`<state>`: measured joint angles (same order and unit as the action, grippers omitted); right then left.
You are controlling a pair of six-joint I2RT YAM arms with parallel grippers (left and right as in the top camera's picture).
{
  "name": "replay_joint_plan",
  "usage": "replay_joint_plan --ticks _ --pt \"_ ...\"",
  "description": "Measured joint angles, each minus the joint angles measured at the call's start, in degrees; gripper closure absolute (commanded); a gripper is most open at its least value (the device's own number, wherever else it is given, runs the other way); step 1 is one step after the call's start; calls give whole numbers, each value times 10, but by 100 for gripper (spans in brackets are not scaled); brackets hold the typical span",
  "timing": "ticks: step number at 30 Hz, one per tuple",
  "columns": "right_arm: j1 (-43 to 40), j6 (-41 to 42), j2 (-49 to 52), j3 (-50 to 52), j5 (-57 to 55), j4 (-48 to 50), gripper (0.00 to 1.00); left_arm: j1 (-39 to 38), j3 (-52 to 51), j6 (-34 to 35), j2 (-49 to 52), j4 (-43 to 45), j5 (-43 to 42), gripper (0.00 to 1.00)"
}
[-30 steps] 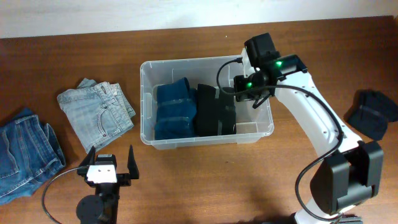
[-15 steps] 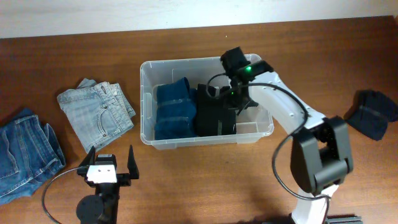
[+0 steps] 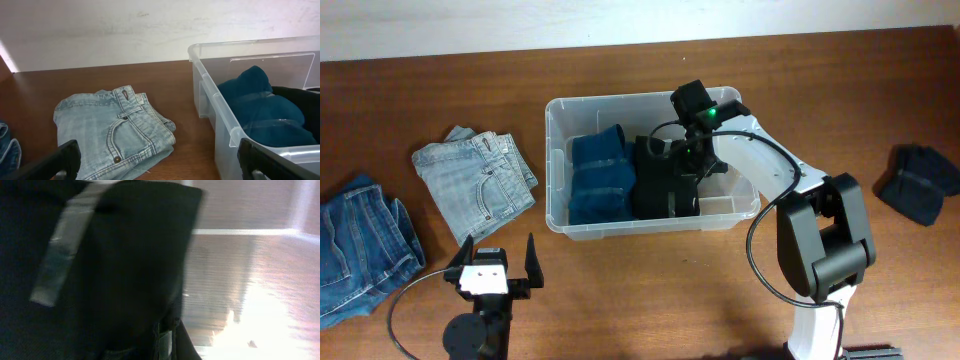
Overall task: Pack container
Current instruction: 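Press the black roll down beside the teal roll and release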
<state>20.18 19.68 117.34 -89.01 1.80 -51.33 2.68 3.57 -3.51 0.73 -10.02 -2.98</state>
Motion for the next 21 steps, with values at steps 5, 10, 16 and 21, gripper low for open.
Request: replay_joint_plan --ticks 5,10,16,21 --pt "-1 -54 0 0 35 -1 96 0 0 0 0 0 0 0" --pt "-1 -78 0 0 30 -9 96 0 0 0 0 0 0 0" --pt "-1 -84 0 -5 -3 -21 96 0 0 0 0 0 0 0" --pt "-1 -64 0 -6 -57 -18 96 0 0 0 0 0 0 0"
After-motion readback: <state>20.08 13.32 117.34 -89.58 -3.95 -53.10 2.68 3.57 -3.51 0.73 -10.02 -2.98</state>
